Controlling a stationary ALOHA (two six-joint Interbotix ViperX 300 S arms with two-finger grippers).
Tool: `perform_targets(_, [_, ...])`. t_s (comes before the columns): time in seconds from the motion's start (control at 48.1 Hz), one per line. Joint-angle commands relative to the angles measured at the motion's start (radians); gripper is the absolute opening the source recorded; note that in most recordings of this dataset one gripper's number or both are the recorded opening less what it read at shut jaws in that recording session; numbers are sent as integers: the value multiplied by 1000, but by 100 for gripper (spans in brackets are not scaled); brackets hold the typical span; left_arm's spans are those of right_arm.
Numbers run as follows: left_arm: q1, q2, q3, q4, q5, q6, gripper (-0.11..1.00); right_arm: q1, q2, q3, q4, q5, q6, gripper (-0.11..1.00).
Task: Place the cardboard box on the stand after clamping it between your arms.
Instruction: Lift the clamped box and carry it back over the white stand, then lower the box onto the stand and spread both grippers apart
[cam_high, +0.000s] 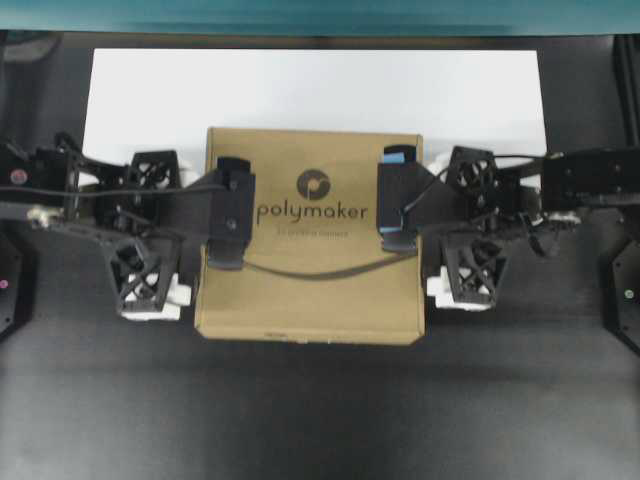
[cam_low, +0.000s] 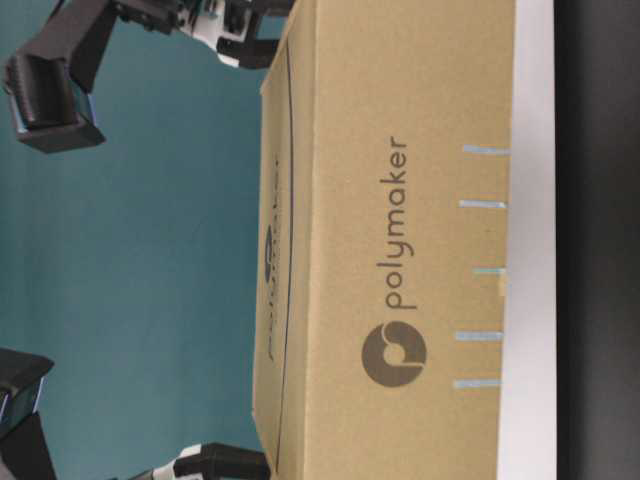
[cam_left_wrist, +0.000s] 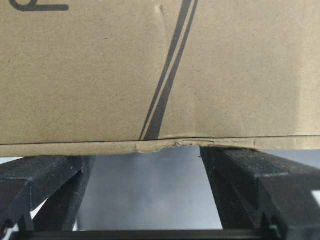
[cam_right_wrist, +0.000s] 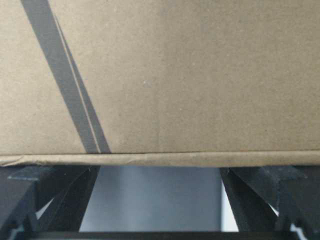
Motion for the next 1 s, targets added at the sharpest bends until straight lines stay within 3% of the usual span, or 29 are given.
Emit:
perform_targets(0.0, [23, -3, -63, 5, -40, 43, 80, -11, 23, -83, 0, -46, -48, 82])
perform_targets(0.666, [192, 31, -21, 5, -117, 150, 80, -127, 115, -158, 0, -75, -193, 82])
perform_targets(0.978, [267, 57, -25, 5, -161, 160, 80, -195, 149, -158, -2, -92, -238, 82])
